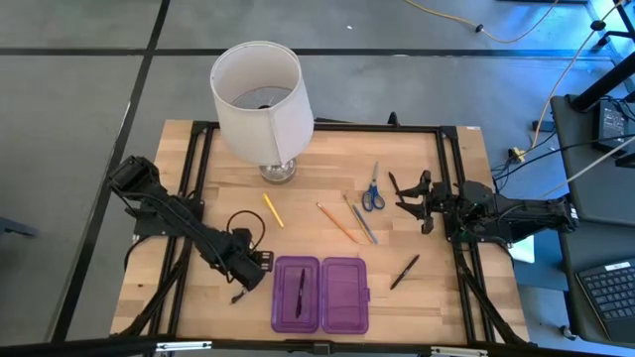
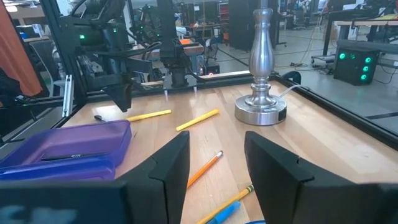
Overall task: Pick & place school supplies into a supply box
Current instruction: Put the bottom yellow pen into the violet supply box
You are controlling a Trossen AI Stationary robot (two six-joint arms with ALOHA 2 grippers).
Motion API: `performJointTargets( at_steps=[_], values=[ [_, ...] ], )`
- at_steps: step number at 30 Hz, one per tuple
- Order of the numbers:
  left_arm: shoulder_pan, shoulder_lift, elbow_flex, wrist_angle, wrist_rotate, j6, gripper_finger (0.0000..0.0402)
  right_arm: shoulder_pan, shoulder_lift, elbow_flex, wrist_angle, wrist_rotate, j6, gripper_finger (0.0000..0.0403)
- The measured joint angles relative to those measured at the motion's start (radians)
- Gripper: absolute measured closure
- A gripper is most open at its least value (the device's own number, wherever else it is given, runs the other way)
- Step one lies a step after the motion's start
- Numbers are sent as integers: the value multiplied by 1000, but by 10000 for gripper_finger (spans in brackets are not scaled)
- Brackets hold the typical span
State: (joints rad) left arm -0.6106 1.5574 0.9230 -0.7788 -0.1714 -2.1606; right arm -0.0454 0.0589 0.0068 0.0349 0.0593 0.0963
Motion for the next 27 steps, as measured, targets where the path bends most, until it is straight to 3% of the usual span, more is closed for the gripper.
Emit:
performJointTargets(
  at_steps=[19, 23, 27],
  values=[
    [19, 27, 0, -33, -4, -78, 219, 0, 0, 0, 0, 0, -2, 244],
    [42, 80, 0, -33, 84, -43, 219, 0, 0, 0, 0, 0, -2, 244],
    [56, 122, 0, -32, 93, -35, 219, 0, 0, 0, 0, 0, -4, 244]
  ],
)
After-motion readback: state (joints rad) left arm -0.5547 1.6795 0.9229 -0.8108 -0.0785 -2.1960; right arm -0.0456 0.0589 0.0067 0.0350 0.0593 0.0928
